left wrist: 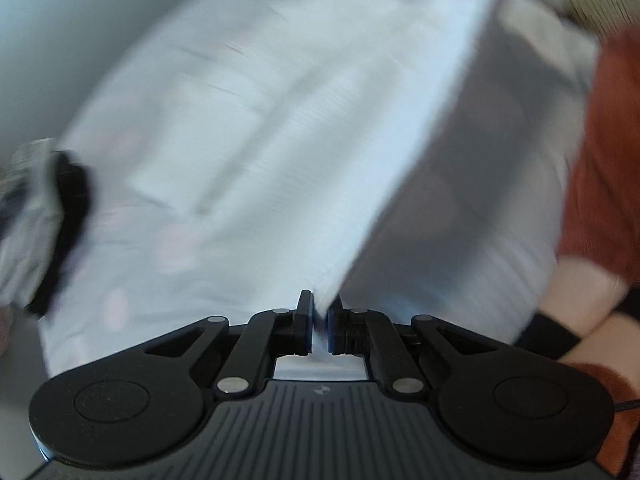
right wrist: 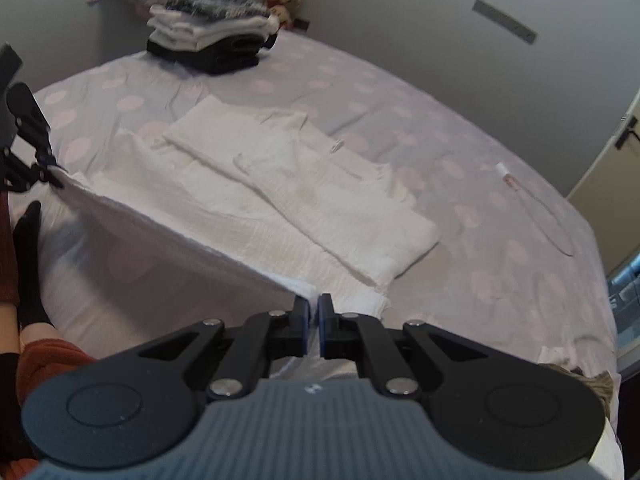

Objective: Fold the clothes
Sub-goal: 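Lift the shirt with both grippers and fold it over onto itself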

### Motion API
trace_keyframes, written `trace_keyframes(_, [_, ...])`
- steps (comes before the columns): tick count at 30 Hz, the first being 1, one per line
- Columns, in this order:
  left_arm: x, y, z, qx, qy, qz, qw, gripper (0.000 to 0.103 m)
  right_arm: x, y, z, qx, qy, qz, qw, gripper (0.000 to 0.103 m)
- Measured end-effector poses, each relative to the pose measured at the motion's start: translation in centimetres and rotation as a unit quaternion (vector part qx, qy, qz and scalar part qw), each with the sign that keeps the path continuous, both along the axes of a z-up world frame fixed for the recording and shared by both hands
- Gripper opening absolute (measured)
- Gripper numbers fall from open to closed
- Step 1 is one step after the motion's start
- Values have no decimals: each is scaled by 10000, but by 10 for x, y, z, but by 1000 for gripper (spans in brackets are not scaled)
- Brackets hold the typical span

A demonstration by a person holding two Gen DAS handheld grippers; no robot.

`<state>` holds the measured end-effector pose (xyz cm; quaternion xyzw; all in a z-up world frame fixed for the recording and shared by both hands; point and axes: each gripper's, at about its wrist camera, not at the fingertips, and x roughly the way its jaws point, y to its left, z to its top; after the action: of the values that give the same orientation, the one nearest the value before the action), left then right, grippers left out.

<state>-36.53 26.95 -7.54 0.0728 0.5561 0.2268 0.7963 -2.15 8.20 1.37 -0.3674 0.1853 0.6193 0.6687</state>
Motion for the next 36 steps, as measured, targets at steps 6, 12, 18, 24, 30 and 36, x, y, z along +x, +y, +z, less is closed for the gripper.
trace_keyframes(6, [-20, -46, 64, 839, -996, 258, 9912, 7, -33, -54, 29, 767, -102, -385, 9963, 5])
trace_keyframes(12, [-5, -83, 97, 1604, -1439, 283, 9761, 6, -69, -102, 47, 1278, -275, -579, 9897, 4])
trace_keyframes(18, [-24, -117, 123, 1938, -1717, 210, 9657, 5, -96, -139, 54, 1602, -607, -674, 9829, 4])
trace_keyframes(24, [-43, -141, 151, 2164, -2098, 293, 9531, 5, -121, -172, 72, 1948, -838, -641, 9751, 4])
trace_keyframes(30, [-69, -166, 182, 2306, -2333, 202, 9444, 5, -147, -218, 102, 2329, -1050, -586, 9650, 4])
trace_keyframes(36, [-68, -168, 191, 2330, -2203, 90, 9472, 5, -160, -235, 112, 2362, -1244, -526, 9623, 4])
